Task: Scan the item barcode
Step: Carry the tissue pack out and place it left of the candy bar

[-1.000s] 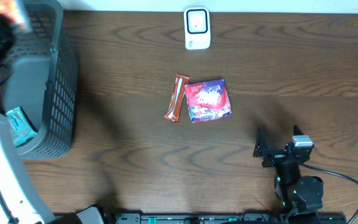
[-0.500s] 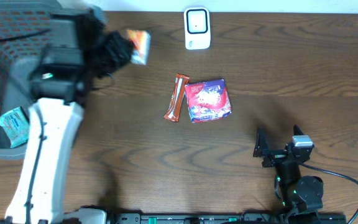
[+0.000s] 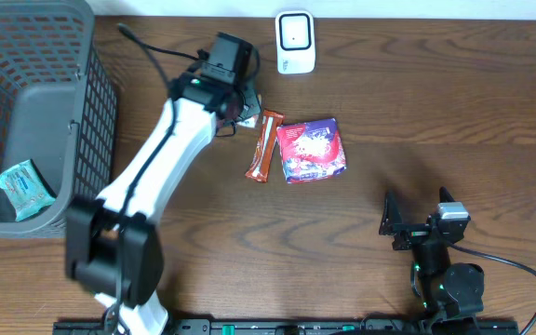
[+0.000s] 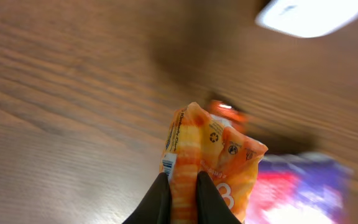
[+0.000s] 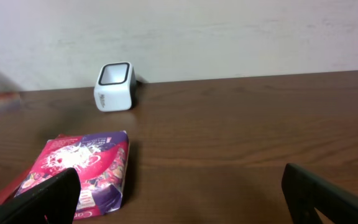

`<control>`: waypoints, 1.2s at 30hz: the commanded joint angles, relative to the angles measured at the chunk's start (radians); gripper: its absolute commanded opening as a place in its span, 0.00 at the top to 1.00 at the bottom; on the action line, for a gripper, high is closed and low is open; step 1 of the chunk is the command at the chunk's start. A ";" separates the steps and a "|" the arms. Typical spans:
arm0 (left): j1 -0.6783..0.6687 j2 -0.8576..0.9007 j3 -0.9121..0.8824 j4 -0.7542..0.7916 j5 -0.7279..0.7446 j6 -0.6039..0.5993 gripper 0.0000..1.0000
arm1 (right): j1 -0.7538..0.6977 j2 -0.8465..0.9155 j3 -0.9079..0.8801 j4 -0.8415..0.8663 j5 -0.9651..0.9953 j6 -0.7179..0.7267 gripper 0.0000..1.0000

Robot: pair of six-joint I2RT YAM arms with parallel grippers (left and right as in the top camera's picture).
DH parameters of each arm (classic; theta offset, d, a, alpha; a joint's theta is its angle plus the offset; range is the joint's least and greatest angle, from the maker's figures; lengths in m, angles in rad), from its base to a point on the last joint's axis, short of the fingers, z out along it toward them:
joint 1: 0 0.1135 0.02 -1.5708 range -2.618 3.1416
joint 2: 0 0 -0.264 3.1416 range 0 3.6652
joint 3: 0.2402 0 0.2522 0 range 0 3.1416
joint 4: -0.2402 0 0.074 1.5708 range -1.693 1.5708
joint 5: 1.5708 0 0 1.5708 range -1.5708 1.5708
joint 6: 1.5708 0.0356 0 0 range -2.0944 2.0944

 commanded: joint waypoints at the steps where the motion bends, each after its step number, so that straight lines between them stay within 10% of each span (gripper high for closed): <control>1: 0.004 0.089 -0.007 0.007 -0.103 -0.002 0.93 | -0.007 -0.006 -0.002 -0.003 0.002 -0.009 0.01; 8: -0.008 0.218 -0.007 0.011 -0.095 -0.002 0.90 | -0.007 -0.006 -0.002 -0.003 0.002 -0.009 0.01; 13: -0.008 0.221 0.000 0.034 -0.095 0.012 0.56 | -0.007 -0.006 -0.002 -0.003 0.002 -0.009 0.01; 24: 0.021 -0.066 0.091 0.044 -0.155 0.288 0.31 | -0.007 -0.006 -0.002 -0.003 0.002 -0.009 0.01; 36: 0.468 -0.408 0.090 -0.017 -0.265 0.287 0.20 | -0.007 -0.006 -0.002 -0.003 0.002 -0.009 0.01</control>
